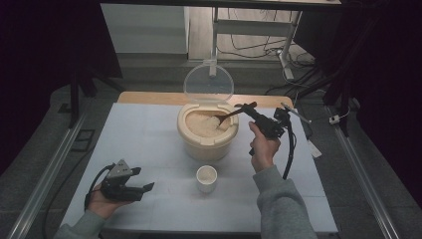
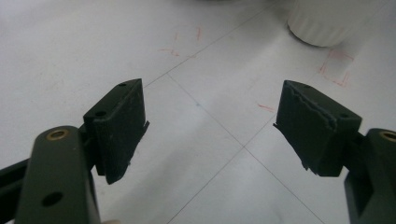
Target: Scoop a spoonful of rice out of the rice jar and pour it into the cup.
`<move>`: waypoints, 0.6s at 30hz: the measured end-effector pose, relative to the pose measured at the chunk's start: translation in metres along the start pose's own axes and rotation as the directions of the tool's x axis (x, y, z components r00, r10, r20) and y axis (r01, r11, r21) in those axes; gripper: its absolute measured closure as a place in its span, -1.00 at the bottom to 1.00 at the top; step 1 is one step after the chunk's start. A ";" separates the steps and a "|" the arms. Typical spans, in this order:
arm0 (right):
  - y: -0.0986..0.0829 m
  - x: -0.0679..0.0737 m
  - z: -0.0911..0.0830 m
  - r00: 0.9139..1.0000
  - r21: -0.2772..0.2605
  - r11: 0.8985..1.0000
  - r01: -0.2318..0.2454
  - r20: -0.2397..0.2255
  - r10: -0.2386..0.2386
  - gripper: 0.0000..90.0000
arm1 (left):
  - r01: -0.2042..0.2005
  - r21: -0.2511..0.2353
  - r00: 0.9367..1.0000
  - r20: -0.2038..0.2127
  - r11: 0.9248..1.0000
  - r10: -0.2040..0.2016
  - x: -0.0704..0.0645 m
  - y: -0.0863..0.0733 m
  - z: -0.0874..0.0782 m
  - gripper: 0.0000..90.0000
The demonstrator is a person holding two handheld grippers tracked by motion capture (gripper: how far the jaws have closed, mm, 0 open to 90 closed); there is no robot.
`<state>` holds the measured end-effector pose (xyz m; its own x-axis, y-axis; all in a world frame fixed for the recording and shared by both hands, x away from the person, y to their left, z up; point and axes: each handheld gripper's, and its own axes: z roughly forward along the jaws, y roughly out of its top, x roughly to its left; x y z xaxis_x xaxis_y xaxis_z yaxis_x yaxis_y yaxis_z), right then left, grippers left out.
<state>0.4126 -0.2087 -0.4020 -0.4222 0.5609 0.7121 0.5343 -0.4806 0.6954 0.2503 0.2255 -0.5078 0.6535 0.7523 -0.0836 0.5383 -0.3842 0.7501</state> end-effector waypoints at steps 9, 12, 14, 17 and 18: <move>-0.001 -0.009 -0.002 0.992 0.004 0.993 -0.120 -0.033 0.120 0.86 | -0.010 0.006 1.000 -0.004 1.000 0.010 -0.001 0.000 0.000 -0.47; -0.002 -0.014 -0.002 0.988 0.005 0.989 -0.147 -0.042 0.147 0.86 | -0.011 0.007 1.000 -0.006 1.000 0.011 0.000 0.000 0.001 -0.47; -0.002 -0.015 -0.003 0.987 -0.001 0.988 -0.156 -0.045 0.156 0.86 | -0.011 0.008 1.000 -0.006 1.000 0.011 0.000 0.000 0.001 -0.47; 0.000 -0.015 -0.006 0.984 -0.006 0.986 -0.169 -0.056 0.169 0.86 | -0.012 0.008 1.000 -0.006 1.000 0.012 0.000 0.000 0.001 -0.47; 0.001 -0.015 -0.008 0.983 -0.008 0.985 -0.173 -0.061 0.172 0.86 | -0.012 0.009 1.000 -0.006 1.000 0.012 0.000 0.000 0.001 -0.47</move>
<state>0.4139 -0.2229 -0.4114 -0.3680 0.4272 0.8259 0.5937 -0.5756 0.5623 0.2506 0.2246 -0.5084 0.6569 0.7507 -0.0702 0.5346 -0.3981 0.7455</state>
